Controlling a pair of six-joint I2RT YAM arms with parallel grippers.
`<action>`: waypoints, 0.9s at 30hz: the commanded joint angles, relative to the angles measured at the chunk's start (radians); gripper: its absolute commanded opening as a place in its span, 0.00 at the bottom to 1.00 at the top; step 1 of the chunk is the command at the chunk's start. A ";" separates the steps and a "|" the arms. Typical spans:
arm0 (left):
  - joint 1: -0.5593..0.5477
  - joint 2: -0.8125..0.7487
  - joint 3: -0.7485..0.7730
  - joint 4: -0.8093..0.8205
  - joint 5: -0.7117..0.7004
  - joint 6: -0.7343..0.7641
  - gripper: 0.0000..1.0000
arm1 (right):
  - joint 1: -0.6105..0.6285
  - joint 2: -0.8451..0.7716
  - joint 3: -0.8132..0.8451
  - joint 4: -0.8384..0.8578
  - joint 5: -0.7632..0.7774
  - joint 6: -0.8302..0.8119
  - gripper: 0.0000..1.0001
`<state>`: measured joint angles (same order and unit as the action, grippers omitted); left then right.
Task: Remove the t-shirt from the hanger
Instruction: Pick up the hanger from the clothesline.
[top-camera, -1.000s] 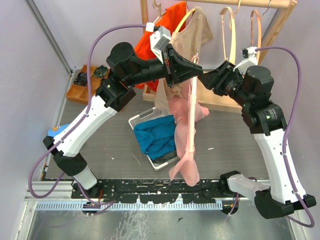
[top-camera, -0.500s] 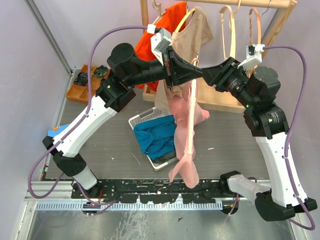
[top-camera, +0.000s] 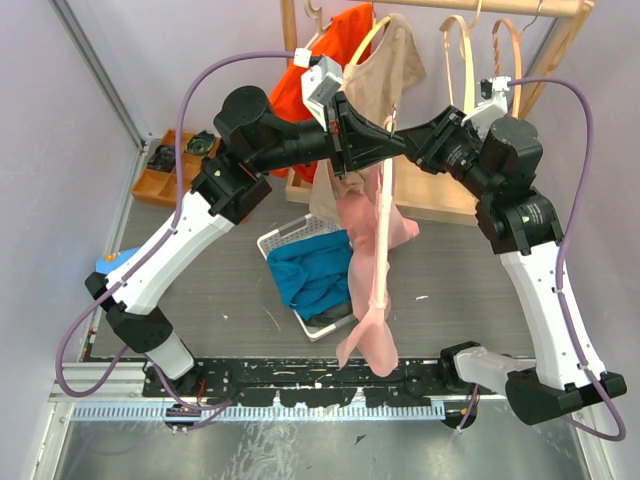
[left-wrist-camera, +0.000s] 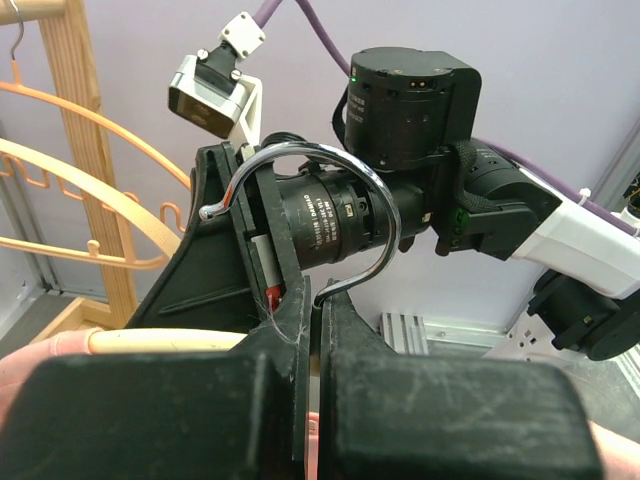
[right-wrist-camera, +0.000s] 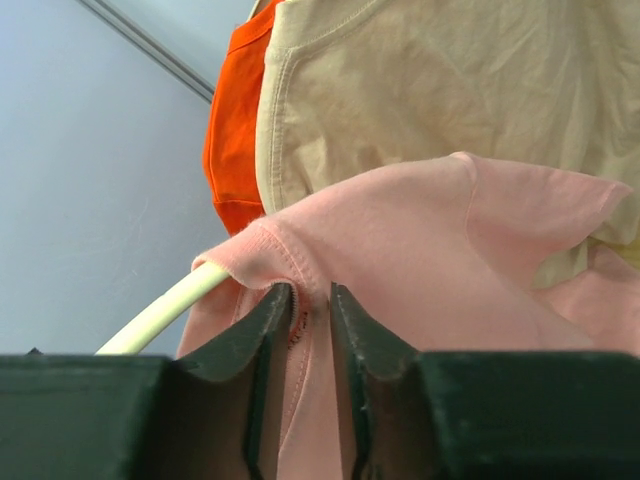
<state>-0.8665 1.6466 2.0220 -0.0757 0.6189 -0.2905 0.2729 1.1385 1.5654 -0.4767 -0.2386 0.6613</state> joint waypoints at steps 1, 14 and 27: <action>0.002 -0.006 0.049 0.025 0.007 -0.010 0.00 | 0.004 0.002 0.059 0.069 -0.008 0.001 0.23; 0.003 0.053 0.127 -0.118 -0.264 0.077 0.00 | 0.005 -0.091 0.068 0.086 -0.027 -0.066 0.01; 0.004 0.189 0.309 -0.141 -0.322 0.093 0.00 | 0.003 -0.163 0.094 0.043 -0.118 -0.124 0.01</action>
<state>-0.8715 1.8282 2.2608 -0.2466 0.3706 -0.2169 0.2729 0.9970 1.6073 -0.4709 -0.3008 0.5629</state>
